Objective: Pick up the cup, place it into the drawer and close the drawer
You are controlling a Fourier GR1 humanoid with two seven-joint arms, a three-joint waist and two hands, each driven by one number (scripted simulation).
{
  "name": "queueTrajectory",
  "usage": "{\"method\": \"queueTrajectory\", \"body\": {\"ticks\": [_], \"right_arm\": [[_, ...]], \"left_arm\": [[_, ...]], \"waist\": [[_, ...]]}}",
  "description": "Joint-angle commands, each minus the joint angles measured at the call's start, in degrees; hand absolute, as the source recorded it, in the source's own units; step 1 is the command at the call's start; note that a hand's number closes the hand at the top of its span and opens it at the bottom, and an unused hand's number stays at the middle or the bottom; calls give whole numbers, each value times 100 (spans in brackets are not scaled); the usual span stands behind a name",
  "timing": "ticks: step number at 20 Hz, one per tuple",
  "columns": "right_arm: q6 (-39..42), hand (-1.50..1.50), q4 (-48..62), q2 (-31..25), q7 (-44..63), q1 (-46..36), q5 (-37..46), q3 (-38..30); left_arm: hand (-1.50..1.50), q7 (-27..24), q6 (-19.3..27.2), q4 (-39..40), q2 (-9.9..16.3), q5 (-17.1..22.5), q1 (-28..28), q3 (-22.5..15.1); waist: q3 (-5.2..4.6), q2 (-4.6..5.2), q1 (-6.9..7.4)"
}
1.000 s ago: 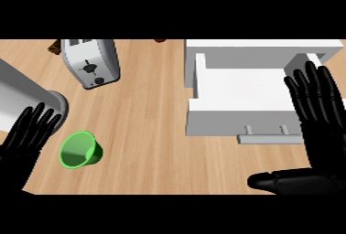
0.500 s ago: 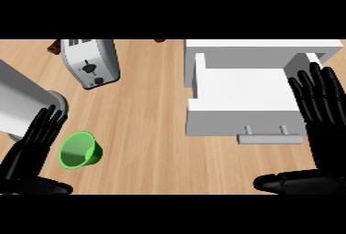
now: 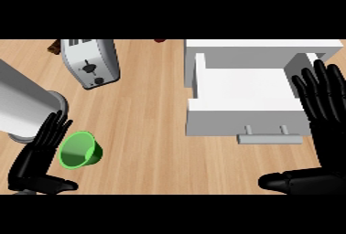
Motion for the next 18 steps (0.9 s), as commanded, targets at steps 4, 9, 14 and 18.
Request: {"method": "queueTrajectory", "body": {"ticks": [4, 9, 14, 18], "right_arm": [[-157, -150, 182, 111, 51, -322, 220, 159], [366, -150, 331, -167, -291, 46, -351, -353], [120, -150, -107, 97, -114, 238, 29, 87], [378, -150, 75, -208, -35, 27, -524, -461]], "left_arm": [[-150, -1024, 176, 1079, -133, -631, -140, -220], [-150, -1632, 141, 2041, 189, -607, -514, 4], [-150, -1715, 269, 2358, 283, -629, -697, -93], [-150, -2010, 211, 2859, 384, -743, -726, -176]], "waist": [[-2, 1, 11], [-1, 3, -9], [-1, -1, -5], [0, 0, -3]]}}
